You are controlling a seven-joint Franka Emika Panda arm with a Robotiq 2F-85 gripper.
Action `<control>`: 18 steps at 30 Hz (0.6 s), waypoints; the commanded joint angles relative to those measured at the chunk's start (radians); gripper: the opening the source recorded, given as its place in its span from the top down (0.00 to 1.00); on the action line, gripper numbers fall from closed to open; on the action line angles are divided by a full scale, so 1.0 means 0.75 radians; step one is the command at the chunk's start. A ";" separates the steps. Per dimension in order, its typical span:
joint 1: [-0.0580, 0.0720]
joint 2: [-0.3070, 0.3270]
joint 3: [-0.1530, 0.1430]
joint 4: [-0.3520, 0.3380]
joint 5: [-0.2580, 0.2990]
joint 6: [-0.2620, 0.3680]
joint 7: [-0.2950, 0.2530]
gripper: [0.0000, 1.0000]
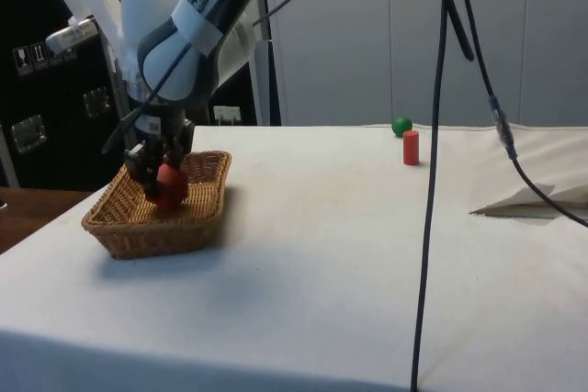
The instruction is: Pick up the object to the left of the cylinder and place it into the basket.
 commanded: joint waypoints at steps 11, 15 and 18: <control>0.001 0.001 0.001 -0.001 0.001 0.000 -0.001 0.00; 0.001 0.001 0.000 -0.001 0.001 0.000 0.000 0.00; 0.001 -0.005 -0.003 0.001 0.000 -0.007 -0.001 0.00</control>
